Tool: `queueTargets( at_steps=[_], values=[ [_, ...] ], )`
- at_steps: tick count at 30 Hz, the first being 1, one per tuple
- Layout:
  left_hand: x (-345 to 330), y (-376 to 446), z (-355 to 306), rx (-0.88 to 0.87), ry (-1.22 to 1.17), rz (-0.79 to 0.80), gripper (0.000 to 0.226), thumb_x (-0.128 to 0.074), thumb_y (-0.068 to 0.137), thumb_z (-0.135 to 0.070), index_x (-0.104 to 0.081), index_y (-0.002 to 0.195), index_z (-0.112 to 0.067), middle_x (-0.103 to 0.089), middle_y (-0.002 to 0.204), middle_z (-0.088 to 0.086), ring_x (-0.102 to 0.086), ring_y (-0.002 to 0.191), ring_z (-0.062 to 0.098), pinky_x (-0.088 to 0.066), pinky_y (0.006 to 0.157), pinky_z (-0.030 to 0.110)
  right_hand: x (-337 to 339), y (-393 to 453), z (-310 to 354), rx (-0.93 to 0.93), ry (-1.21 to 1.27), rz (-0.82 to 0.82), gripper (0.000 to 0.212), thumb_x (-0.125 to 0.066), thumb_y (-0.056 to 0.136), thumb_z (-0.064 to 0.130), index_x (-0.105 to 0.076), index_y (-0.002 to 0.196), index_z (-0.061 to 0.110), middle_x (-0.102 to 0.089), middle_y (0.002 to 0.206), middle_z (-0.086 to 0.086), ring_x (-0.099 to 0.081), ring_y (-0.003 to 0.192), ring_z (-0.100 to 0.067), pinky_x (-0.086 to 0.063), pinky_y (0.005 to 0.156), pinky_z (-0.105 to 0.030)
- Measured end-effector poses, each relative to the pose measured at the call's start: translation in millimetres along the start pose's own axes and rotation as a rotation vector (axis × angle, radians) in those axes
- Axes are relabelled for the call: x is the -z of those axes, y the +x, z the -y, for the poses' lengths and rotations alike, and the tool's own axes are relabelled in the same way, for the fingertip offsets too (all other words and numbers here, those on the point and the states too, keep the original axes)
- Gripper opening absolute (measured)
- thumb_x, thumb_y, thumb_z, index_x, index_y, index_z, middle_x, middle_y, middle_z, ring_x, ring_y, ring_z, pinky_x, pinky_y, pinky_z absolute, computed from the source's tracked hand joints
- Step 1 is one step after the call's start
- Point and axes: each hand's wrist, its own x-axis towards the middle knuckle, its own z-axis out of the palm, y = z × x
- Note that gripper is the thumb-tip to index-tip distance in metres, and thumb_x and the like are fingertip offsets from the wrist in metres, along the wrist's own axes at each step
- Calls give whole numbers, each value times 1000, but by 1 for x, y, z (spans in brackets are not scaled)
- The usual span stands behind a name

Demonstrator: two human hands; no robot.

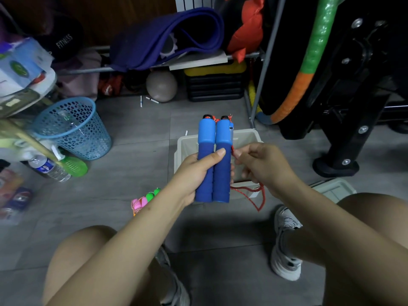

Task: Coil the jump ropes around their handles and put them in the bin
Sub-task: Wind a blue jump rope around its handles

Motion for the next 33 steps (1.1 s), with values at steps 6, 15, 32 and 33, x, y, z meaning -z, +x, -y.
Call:
queueTargets(
  at_steps=[6, 15, 32, 33],
  values=[
    [1, 7, 2, -17, 7, -72, 17, -64, 89, -25, -65, 94, -8, -71, 80, 8, -68, 68, 18, -58, 64, 31, -5, -2, 1, 72, -73, 19, 19, -53, 95, 14, -67, 84, 11, -64, 70, 0, -54, 49, 0, -41, 41, -17],
    [-2, 11, 4, 46, -48, -78, 23, -66, 87, -27, -62, 100, -8, -68, 80, 7, -66, 69, 19, -57, 67, 33, -7, -2, -2, 384, -503, 2, 24, -49, 95, 10, -70, 104, 15, -59, 92, -8, -47, 75, -2, -32, 68, -1],
    [8, 8, -3, 76, -283, 59, 31, -65, 74, -26, -67, 102, -12, -71, 93, -1, -66, 74, 13, -56, 64, 28, -12, -5, 7, 87, -19, 21, 15, -65, 88, 18, -63, 74, 16, -65, 64, 3, -59, 51, -5, -52, 52, -20],
    [9, 9, -4, 67, -299, 67, 31, -65, 74, -25, -65, 102, -11, -71, 91, -2, -66, 72, 12, -56, 63, 28, -13, -6, 7, 78, -18, 41, 14, -65, 88, 20, -63, 75, 15, -64, 63, 3, -56, 48, -4, -51, 50, -20]
  ],
)
